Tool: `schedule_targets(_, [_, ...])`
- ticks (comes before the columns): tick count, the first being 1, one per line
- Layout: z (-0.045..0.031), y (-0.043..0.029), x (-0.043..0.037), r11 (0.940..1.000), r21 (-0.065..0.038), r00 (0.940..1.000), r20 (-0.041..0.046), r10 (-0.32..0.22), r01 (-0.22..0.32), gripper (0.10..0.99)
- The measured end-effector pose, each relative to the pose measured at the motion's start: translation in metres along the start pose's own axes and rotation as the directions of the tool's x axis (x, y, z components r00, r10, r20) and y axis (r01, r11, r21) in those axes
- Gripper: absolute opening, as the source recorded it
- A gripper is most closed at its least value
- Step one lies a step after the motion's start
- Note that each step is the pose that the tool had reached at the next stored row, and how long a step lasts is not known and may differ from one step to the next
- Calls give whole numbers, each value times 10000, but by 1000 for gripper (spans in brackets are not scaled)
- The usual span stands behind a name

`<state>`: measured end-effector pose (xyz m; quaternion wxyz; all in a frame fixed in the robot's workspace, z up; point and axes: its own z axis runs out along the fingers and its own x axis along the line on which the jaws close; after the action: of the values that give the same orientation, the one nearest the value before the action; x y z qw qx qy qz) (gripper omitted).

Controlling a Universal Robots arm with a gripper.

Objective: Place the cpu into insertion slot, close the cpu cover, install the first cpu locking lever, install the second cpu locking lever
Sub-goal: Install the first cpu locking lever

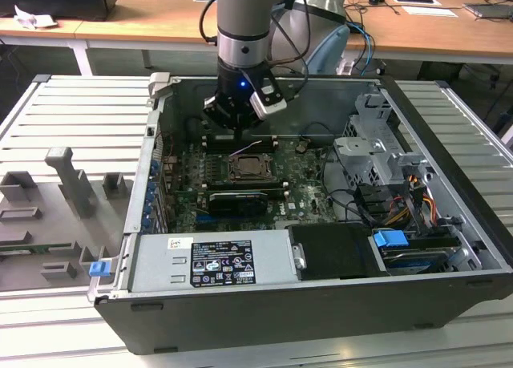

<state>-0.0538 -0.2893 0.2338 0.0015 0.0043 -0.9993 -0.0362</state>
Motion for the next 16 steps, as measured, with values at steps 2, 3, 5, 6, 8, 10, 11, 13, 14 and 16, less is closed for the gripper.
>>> schedule_targets(2, [20, -2, -1, 10000, -5, 10000, -1, 2, -2, 106])
schedule_targets(3, [29, -3, -3, 10000, -6, 10000, -1, 0, 0, 106])
schedule_targets(5, [42, -4, -4, 10000, -6, 10000, -1, 1, -1, 106])
schedule_targets(6, [45, -4, -4, 10000, -6, 10000, -1, 1, -1, 106])
schedule_targets(8, [50, -4, -5, 10000, -6, 10000, -2, 0, 0, 106])
schedule_targets(10, [63, -5, -7, 10000, -6, 10000, -2, -16, 16, 106])
schedule_targets(11, [67, -6, -9, 10000, -5, 10000, -4, -38, 38, 106])
schedule_targets(13, [79, -6, -10, 9999, -6, 9999, -8, -100, 100, 106])
schedule_targets(14, [82, -6, -12, 9999, -5, 9999, -10, -119, 119, 106])
schedule_targets(16, [88, -1, -32, 9999, -5, 9999, -11, -126, 126, 106])
